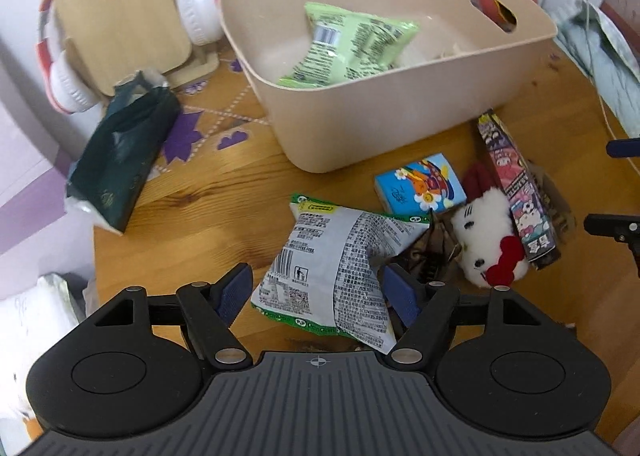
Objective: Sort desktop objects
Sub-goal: 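Grasp the silver snack bag with the left tool while the right tool grasps the beige claw clip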
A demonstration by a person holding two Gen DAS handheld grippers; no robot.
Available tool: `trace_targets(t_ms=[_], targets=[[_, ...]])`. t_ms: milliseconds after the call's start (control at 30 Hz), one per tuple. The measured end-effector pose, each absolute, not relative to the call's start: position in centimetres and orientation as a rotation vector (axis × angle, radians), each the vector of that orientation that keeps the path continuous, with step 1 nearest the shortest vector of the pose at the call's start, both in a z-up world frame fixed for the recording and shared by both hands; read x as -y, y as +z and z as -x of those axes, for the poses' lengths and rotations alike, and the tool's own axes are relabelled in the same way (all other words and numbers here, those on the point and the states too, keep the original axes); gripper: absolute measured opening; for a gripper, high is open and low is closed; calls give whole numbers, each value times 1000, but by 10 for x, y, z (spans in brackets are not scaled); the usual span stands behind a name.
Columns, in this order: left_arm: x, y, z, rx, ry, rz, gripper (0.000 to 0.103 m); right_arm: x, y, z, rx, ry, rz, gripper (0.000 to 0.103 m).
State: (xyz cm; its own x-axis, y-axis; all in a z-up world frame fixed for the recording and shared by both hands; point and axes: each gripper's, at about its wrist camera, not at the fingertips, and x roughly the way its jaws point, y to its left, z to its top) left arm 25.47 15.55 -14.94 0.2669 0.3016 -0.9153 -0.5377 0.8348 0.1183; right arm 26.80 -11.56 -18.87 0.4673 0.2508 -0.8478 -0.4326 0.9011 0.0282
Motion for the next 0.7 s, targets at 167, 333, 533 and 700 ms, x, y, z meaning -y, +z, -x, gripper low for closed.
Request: trace_targets(t_ms=[167, 333, 533, 700], targets=[[-168, -162, -261, -1199, 555, 256, 74, 105, -199, -269, -1018, 435, 216, 103], [-178, -173, -267, -1214, 542, 258, 74, 99, -206, -276, -1025, 417, 187, 103], [-188, -189, -268, -1233, 525, 287, 75, 97, -217, -288, -1052, 380, 130, 102], [-196, -200, -270, -1239, 516, 322, 76, 98, -224, -294, -1056, 393, 88, 85]])
